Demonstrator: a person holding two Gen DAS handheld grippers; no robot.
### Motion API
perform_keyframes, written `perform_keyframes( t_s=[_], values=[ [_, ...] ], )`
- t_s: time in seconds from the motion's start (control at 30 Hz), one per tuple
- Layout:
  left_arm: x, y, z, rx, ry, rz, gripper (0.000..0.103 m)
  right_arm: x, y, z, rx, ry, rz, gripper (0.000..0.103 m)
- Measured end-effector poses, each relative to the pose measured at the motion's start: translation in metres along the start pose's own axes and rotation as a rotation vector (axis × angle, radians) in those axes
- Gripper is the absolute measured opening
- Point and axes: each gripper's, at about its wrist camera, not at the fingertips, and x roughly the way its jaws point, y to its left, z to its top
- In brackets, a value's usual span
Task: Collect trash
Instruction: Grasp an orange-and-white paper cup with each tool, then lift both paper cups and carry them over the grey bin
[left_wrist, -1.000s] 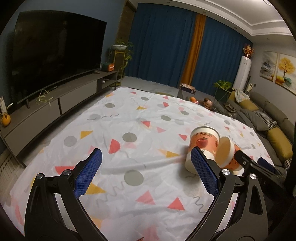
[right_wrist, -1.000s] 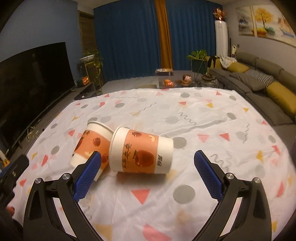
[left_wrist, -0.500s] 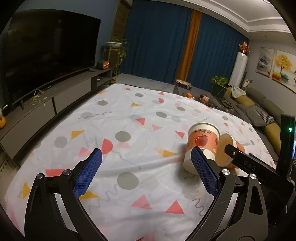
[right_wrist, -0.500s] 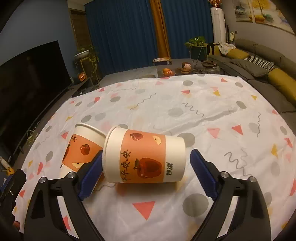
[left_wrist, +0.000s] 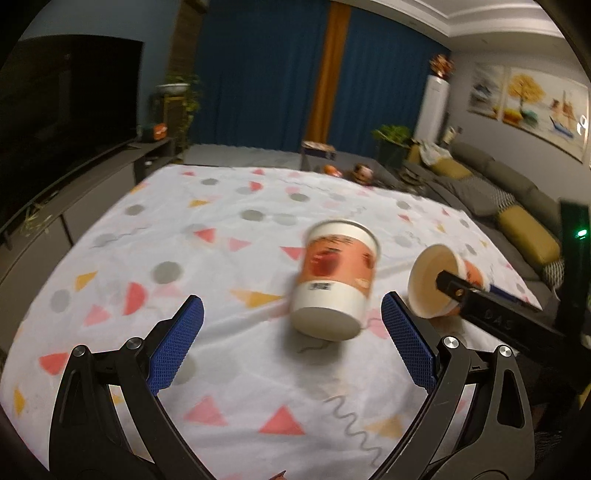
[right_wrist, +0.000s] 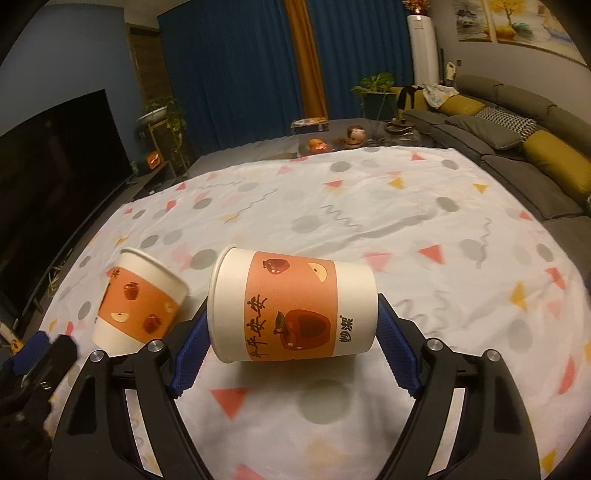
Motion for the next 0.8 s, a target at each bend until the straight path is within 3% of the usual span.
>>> perform_keyframes(
  t_s=[0.47, 0.8],
  values=[
    [0.059, -0.022, 0.012, 0.035, 0.156, -0.071, 0.094, -0.049, -0.031, -0.001, -0.026, -0.090, 0.007, 0.080],
    [0.068, -0.026, 0.010, 0.064, 0.199, -0.105, 0.060, -0.055, -0.027, -0.006, -0.050, -0.089, 0.024, 0.080]
  ],
)
